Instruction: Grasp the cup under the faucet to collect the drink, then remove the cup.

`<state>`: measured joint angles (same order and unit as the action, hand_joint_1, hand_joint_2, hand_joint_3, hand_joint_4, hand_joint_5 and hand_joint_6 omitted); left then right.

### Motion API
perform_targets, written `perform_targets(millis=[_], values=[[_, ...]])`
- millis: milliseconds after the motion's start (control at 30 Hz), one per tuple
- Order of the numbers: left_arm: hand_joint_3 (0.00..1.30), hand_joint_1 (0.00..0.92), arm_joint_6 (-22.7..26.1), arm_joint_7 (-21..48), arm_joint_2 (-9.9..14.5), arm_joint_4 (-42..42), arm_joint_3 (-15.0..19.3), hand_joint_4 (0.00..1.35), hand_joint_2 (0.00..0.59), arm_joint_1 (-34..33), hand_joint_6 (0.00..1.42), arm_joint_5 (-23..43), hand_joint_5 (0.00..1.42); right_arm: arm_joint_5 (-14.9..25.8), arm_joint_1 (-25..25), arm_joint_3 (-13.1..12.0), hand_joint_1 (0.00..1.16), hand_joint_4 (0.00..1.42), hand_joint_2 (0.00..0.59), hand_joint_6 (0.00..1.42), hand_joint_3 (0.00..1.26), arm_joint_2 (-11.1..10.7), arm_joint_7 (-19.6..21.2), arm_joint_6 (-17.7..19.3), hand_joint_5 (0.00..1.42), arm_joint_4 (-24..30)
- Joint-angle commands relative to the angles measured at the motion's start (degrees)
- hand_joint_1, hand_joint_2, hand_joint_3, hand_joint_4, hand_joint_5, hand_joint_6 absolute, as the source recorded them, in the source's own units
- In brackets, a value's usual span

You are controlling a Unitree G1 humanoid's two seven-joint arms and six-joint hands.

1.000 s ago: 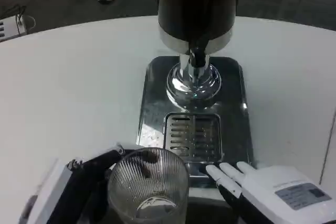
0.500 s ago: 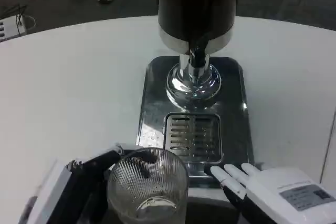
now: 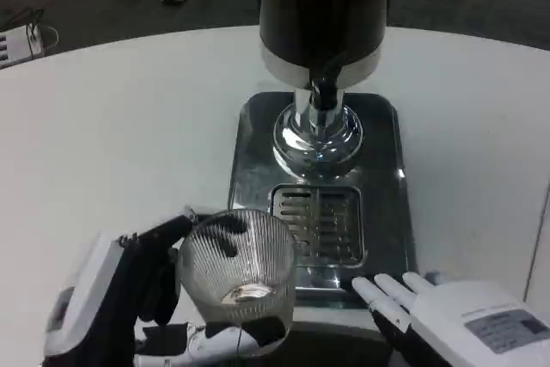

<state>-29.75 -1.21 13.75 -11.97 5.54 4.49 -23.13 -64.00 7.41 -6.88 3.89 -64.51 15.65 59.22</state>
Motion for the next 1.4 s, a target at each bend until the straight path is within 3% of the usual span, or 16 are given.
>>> perform_targets(millis=[33, 333, 633, 900, 1400], values=[[0.99, 0.574, 1.19, -3.24, -0.76, 2.73, -0.65, 1.15, 0.000, -4.88, 1.42, -1.99, 1.35, 1.30, 2.13, -1.79, 0.55, 0.00, 0.444, 0.00, 0.00, 2.49, 1.55, 1.70, 0.00, 0.78], [0.99, 0.573, 4.61, -7.17, -0.28, 12.33, -3.08, 1.15, 0.000, -15.81, 1.42, -7.06, 1.35, 7.23, 4.23, -7.50, 0.55, 0.00, 0.444, 0.00, 0.00, 2.42, 2.35, 4.72, 0.00, 0.78], [0.99, 0.573, 5.79, -10.56, 0.67, 20.48, -5.88, 1.15, 0.000, -21.73, 1.42, -9.86, 1.35, 11.85, 4.57, -12.22, 0.55, 0.00, 0.444, 0.00, 0.00, 1.77, 1.79, 6.10, 0.00, 0.78], [0.99, 0.573, 6.38, -13.86, 1.62, 27.47, -7.49, 1.15, 0.000, -26.61, 1.42, -11.11, 1.35, 14.31, 5.37, -14.06, 0.55, 0.00, 0.444, 0.00, 0.00, 1.40, 1.07, 6.72, 0.00, 0.78], [0.99, 0.573, 9.45, -18.62, 0.76, 37.07, -12.84, 1.13, 0.000, -36.12, 1.42, -12.57, 1.35, 17.87, 7.00, -16.62, 0.54, 0.00, 0.448, 0.00, 0.00, 0.23, 0.03, 6.53, 0.00, 0.78]])
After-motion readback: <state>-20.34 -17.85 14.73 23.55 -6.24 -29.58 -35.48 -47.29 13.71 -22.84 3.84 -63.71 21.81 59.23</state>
